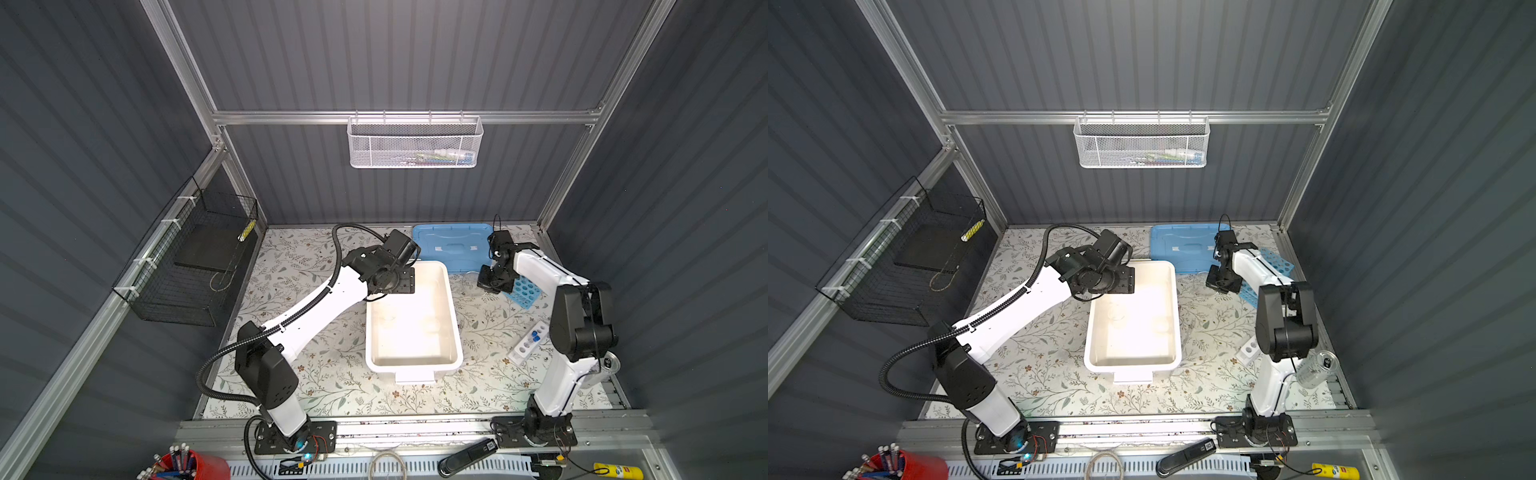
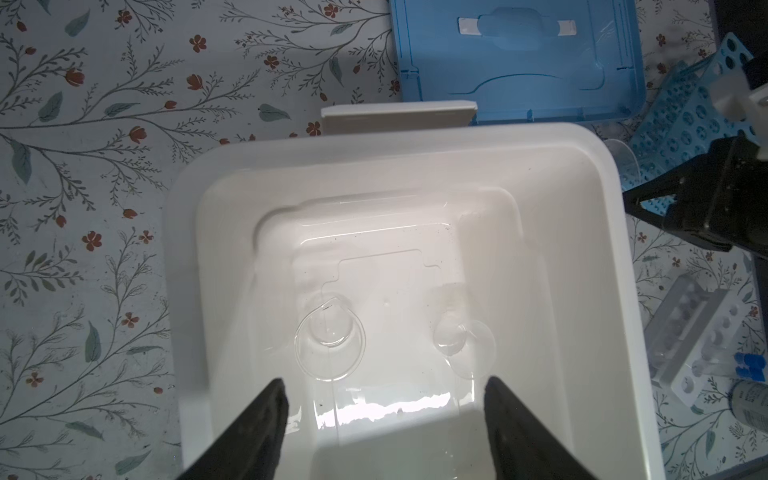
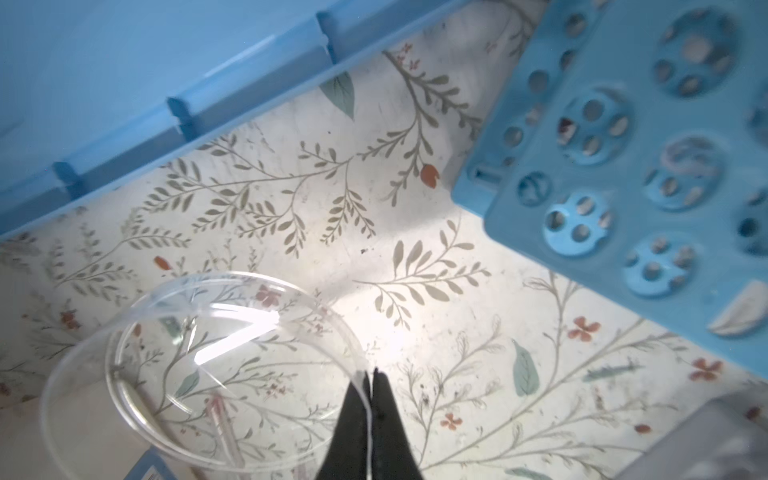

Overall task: Organize the chemistry lab equipment
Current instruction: 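Lift the petri dish with the right gripper over the bin while the left draws back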

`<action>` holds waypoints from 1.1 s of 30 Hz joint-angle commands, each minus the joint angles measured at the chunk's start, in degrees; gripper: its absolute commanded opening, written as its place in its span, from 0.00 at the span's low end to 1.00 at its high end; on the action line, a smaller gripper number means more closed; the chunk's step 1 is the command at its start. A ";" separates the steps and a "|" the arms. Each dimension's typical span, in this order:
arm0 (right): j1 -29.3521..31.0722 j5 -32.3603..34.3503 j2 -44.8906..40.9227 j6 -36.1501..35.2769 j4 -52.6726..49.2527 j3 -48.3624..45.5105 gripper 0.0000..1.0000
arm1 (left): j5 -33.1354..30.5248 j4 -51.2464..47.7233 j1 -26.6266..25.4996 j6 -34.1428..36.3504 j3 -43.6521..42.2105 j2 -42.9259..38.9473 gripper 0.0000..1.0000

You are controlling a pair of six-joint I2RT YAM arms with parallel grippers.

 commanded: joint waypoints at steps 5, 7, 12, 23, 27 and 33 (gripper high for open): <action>0.97 0.34 -5.87 -0.03 -5.72 1.34 0.00 | 0.27 0.10 0.28 0.98 -0.70 -2.82 0.76; 1.55 0.70 -8.12 0.34 -6.69 1.55 0.00 | -0.18 -0.31 0.62 1.25 -0.31 -3.18 0.76; 3.29 1.79 -12.84 1.59 -10.62 3.28 0.00 | -0.42 -1.58 2.55 2.45 1.02 -3.93 0.76; 11.22 6.10 -16.95 5.44 -21.07 14.17 0.00 | 2.69 -2.89 12.26 7.77 6.36 -1.51 0.75; 15.00 7.50 -15.36 7.57 -24.40 20.04 0.00 | 5.36 -3.32 17.21 9.92 8.53 0.91 0.76; 21.44 7.36 -9.18 10.20 -28.55 31.93 0.00 | 7.96 -1.67 21.48 11.60 7.45 1.57 0.75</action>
